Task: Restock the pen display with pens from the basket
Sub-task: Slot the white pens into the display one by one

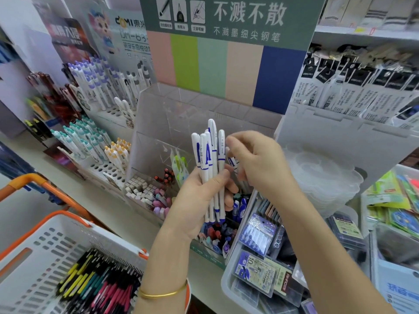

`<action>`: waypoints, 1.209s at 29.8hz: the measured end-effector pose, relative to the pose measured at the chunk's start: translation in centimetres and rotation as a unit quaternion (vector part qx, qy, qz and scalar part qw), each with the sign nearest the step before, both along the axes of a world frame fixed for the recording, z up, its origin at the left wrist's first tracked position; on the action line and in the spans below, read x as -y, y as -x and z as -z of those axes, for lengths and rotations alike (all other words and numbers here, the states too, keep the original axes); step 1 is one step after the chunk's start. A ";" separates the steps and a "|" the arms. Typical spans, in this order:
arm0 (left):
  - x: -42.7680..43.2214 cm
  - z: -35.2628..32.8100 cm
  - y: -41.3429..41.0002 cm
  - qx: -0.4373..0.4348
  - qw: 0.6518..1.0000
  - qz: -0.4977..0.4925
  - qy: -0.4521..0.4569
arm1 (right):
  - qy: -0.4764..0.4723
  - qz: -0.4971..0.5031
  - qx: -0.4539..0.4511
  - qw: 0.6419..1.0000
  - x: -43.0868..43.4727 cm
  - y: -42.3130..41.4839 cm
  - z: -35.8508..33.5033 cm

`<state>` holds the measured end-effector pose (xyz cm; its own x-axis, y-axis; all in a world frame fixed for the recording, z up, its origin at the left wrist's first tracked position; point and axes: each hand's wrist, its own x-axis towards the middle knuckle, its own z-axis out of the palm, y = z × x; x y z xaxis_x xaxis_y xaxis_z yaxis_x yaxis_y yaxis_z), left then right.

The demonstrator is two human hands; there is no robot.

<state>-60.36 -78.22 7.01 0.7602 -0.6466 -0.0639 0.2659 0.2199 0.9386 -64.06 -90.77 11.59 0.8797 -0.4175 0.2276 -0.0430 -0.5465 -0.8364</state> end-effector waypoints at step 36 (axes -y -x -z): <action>0.2 -0.2 0.0 -0.012 1.000 0.018 0.006 | -0.223 -0.004 0.016 0.975 0.7 -0.5 0.1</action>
